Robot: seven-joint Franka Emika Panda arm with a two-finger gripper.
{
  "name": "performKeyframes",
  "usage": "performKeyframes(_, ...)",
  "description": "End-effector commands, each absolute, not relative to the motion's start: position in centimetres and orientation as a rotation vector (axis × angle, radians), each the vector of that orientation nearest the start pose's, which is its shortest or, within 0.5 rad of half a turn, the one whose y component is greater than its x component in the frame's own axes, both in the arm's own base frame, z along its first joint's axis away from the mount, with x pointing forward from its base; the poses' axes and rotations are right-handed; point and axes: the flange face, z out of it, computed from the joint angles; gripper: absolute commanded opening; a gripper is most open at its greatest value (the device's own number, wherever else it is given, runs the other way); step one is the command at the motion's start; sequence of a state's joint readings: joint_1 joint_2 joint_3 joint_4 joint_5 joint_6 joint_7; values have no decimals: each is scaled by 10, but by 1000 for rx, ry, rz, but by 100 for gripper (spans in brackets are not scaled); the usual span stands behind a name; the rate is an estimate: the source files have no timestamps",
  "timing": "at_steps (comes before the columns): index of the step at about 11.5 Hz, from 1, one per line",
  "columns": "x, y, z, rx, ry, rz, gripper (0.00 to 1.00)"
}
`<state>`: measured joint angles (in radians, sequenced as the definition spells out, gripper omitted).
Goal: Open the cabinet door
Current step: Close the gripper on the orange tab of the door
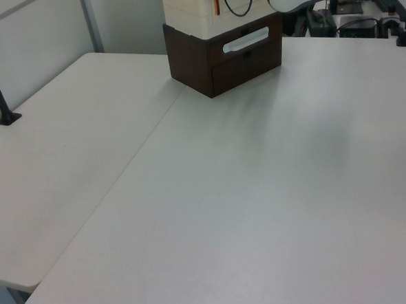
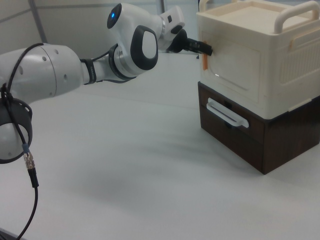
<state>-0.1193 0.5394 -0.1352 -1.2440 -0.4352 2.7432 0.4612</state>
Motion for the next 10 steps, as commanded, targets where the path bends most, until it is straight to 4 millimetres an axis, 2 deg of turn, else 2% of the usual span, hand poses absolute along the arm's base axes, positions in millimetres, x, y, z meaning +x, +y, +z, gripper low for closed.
performKeyframes(1,743,-148,563,-3002,527,-1620,28)
performKeyframes(2,744,-144,560,-3003,516,-1611,23)
performKeyframes(3,745,-136,558,-3000,506,-1599,14)
performKeyframes(5,741,-137,565,-2982,528,-1602,3)
performKeyframes(8,718,-137,576,-2961,570,-1555,0)
performKeyframes(10,707,-119,566,-2970,532,-1475,0)
